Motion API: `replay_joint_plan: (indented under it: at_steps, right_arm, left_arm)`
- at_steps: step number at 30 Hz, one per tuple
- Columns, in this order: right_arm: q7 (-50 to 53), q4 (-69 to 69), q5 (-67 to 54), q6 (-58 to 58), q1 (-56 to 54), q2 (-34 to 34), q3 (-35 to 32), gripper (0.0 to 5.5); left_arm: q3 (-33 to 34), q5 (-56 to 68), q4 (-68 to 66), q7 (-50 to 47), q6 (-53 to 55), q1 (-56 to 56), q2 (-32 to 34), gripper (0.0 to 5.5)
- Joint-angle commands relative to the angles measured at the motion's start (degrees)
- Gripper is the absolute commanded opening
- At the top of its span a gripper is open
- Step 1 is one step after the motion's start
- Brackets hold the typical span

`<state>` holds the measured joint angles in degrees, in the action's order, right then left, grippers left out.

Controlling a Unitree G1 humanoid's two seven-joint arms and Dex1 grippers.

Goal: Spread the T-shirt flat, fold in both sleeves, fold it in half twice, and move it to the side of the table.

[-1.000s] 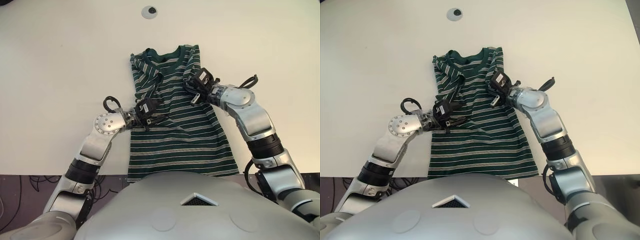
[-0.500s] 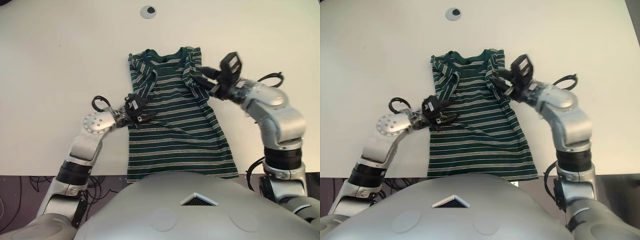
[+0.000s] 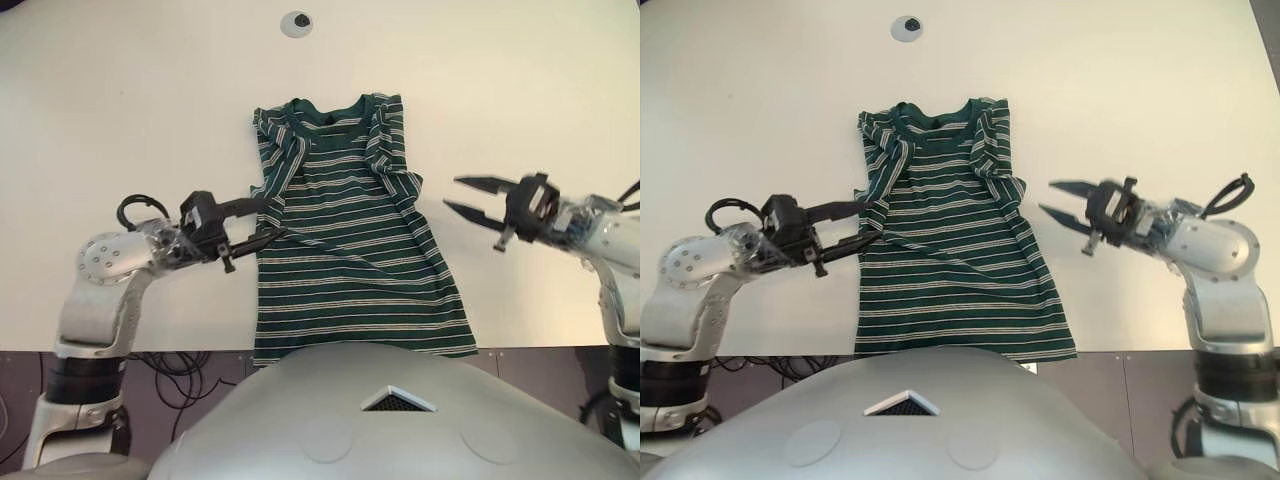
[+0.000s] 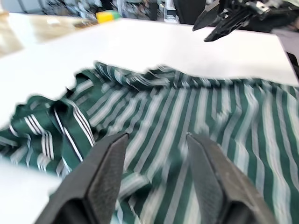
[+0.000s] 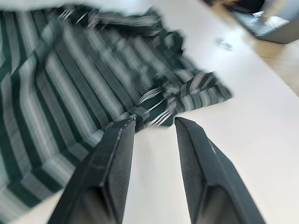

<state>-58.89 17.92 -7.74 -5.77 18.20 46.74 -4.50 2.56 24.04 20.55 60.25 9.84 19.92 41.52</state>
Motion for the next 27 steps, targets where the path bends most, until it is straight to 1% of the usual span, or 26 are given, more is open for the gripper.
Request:
replay_joint_plan:
  at_steps: [1,4,7,9,12,17,20,24,27]
  right_arm:
    - [-2.38,-4.28,5.78,-14.58,6.93,4.94,-0.6,1.57]
    - [-2.52,-5.04,8.39,-20.54,11.5,6.95,-1.22,1.57]
    - [0.07,-5.27,16.36,-24.85,14.73,9.06,-1.82,1.57]
    - [0.37,-4.34,18.95,-26.08,17.21,9.82,-1.84,1.57]
    - [-0.1,-1.14,19.04,-25.85,20.61,11.11,-2.07,1.57]
    - [0.56,1.74,19.94,-25.81,21.97,11.42,0.3,1.57]
    - [1.47,3.56,20.91,-25.81,21.79,10.6,2.56,1.57]
    - [2.06,5.01,21.01,-25.32,20.59,11.09,4.17,1.57]
    - [2.09,4.64,21.59,-25.15,18.85,10.98,6.48,1.02]
  left_arm:
    - [1.38,-8.62,0.06,0.63,-4.99,7.38,5.97,3.01]
    - [3.66,-16.67,0.73,1.12,-10.8,12.18,11.43,3.37]
    - [2.83,-27.2,0.12,0.28,-19.63,13.64,16.19,3.37]
    - [2.38,-28.99,1.19,0.64,-22.57,13.73,17.34,3.37]
    - [1.24,-27.08,3.25,2.67,-22.96,14.72,18.28,3.37]
    - [-1.8,-22.77,5.11,5.19,-23.68,16.89,17.58,3.37]
    - [-7.31,-24.53,3.15,5.37,-25.32,13.48,15.61,3.37]
    - [-11.76,-27.25,1.23,4.9,-26.59,10.46,15.01,3.37]
    - [-14.88,-30.11,-1.06,4.12,-27.88,7.07,14.05,3.42]
